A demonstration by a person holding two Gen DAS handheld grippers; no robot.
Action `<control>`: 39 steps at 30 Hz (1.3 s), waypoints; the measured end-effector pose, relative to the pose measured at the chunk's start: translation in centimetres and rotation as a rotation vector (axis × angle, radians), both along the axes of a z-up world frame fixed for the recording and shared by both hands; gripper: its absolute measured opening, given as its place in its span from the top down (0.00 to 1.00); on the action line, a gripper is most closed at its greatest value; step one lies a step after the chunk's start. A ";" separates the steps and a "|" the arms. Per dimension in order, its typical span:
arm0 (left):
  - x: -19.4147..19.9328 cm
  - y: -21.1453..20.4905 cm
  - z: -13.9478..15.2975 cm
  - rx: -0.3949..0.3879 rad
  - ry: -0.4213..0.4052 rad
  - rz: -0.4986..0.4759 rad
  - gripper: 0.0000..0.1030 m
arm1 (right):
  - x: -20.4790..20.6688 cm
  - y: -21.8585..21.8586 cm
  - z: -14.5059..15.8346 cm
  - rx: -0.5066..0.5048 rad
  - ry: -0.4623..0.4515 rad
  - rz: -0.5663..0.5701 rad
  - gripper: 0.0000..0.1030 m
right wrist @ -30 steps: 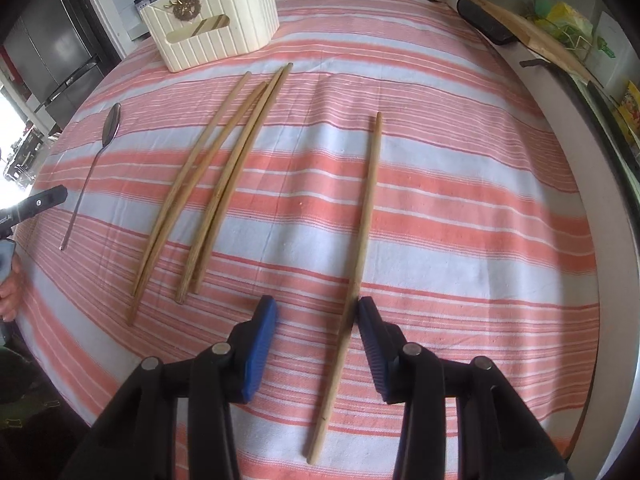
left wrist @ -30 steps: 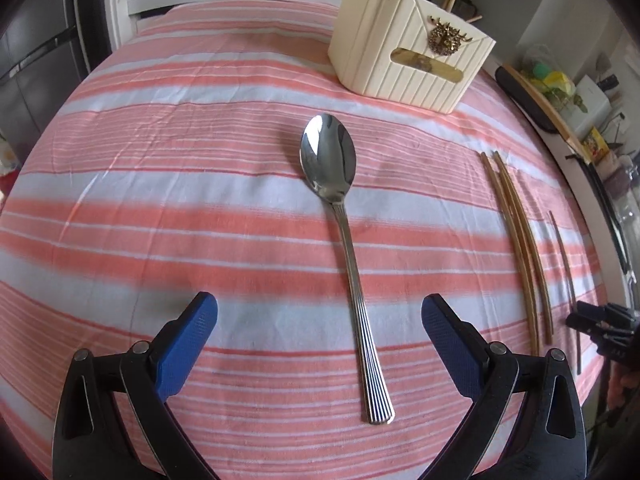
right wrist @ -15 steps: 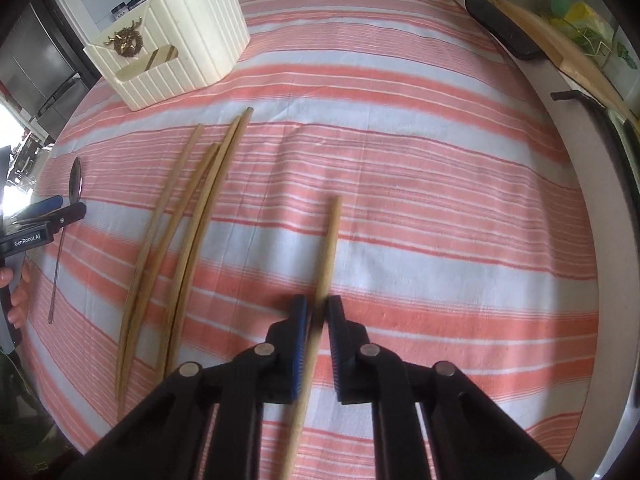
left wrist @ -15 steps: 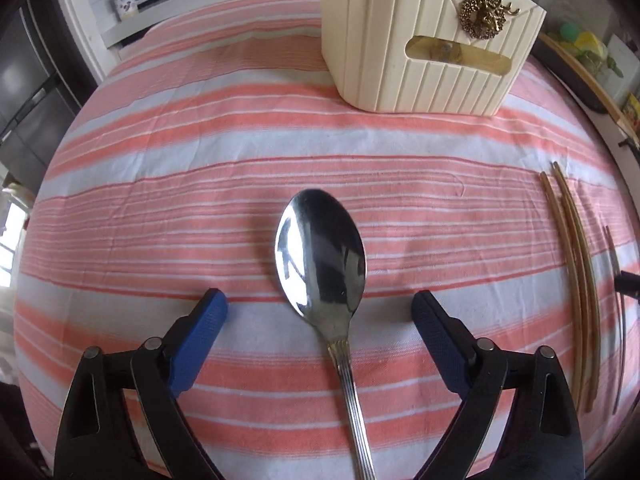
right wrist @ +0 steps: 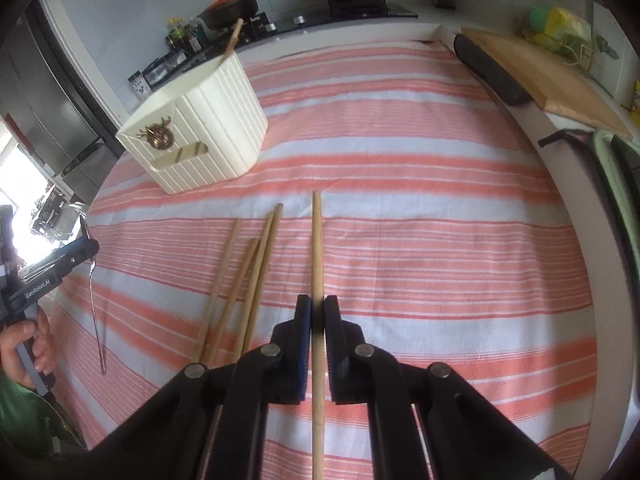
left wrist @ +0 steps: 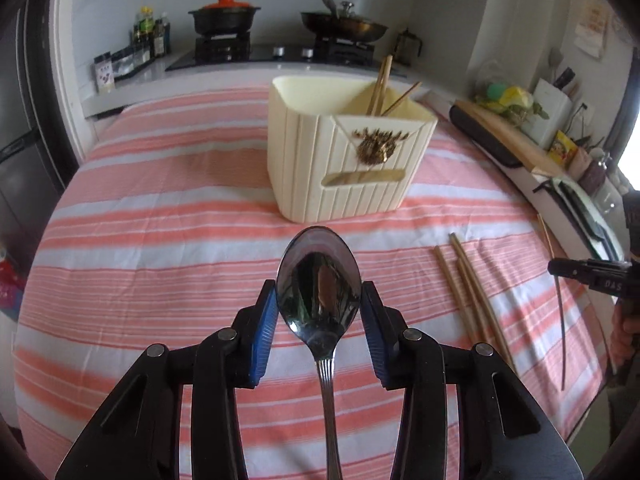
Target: Organize utensils
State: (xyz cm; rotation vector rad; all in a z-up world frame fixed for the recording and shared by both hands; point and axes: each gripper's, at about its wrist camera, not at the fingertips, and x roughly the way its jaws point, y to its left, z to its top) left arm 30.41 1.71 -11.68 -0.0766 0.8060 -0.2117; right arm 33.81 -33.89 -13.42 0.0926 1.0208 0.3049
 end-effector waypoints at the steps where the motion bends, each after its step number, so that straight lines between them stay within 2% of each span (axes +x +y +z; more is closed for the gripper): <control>1: -0.7 0.2 1.3 -0.012 -0.034 -0.004 0.60 | -0.5 0.3 1.0 -0.002 -0.035 0.006 0.93; 8: -6.1 0.9 7.4 -0.101 -0.217 -0.023 0.60 | -6.6 2.1 8.1 -0.025 -0.283 0.030 0.93; 13: -6.8 1.5 9.5 -0.128 -0.256 -0.041 0.60 | -9.0 3.2 10.8 0.021 -0.444 0.030 0.93; 14: -6.8 1.7 9.7 -0.128 -0.257 -0.040 0.60 | -9.0 3.1 11.1 0.051 -0.453 0.025 0.93; 16: -6.8 2.0 10.1 -0.125 -0.256 -0.043 0.60 | -8.3 3.0 11.4 0.116 -0.412 0.028 0.93; 22: -7.5 2.2 10.3 -0.105 -0.248 -0.044 0.60 | -7.0 3.5 11.5 0.095 -0.264 0.023 0.93; 25: -7.6 2.3 10.1 -0.111 -0.243 -0.046 0.60 | -7.3 3.5 11.9 0.114 -0.247 0.037 0.93; 28: -7.3 2.3 10.3 -0.123 -0.234 -0.053 0.60 | -7.7 4.1 12.5 0.094 -0.275 0.056 0.93; 32: -5.9 2.9 12.0 -0.179 -0.221 -0.074 0.60 | -7.0 5.4 13.8 0.061 -0.339 0.079 0.93; 37: -2.9 4.0 16.2 -0.251 -0.239 -0.090 0.60 | -4.0 7.3 17.9 0.093 -0.461 0.090 0.93; 39: -1.2 4.2 18.4 -0.257 -0.266 -0.092 0.60 | -2.6 8.3 20.0 0.105 -0.527 0.096 0.93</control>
